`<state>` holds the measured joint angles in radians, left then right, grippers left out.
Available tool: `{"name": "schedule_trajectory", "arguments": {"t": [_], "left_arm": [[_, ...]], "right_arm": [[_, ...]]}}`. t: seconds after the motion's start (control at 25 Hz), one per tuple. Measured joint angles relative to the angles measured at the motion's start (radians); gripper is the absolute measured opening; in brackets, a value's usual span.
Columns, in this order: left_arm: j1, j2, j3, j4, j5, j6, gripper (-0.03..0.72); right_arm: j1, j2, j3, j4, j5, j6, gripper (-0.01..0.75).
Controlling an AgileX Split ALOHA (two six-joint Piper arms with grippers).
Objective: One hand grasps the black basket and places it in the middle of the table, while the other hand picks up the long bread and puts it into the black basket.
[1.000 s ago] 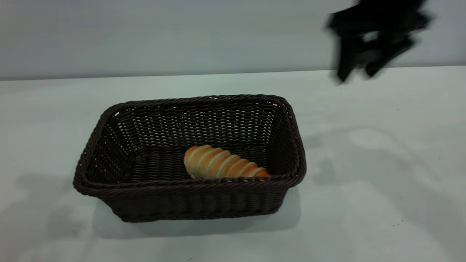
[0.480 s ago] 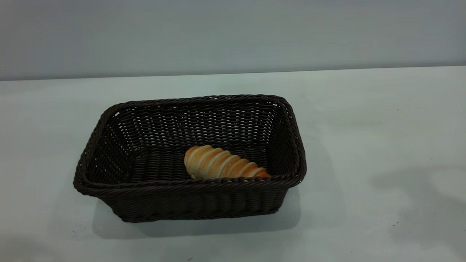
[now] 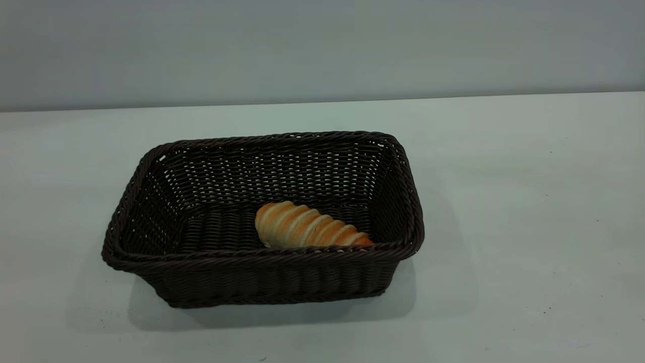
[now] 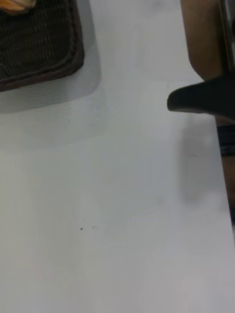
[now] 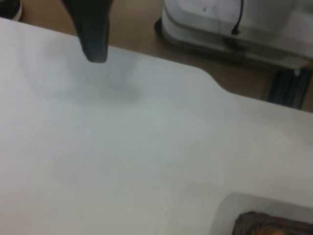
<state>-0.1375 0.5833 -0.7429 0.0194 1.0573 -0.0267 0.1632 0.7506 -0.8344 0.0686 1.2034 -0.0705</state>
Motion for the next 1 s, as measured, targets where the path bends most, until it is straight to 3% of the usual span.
{"name": "schedule_trajectory", "arguments": {"t": [0.52,1.0], "left_arm": [[0.0,-0.371,0.163,0.0,0.1,0.027,0.567],[0.0,-0.551,0.218,0.0,0.101,0.008,0.567]], "right_arm": [[0.0,-0.458,0.27,-0.052,-0.036,-0.001,0.44],[0.0,-0.554,0.358,-0.038,-0.075,0.008,0.44]]}}
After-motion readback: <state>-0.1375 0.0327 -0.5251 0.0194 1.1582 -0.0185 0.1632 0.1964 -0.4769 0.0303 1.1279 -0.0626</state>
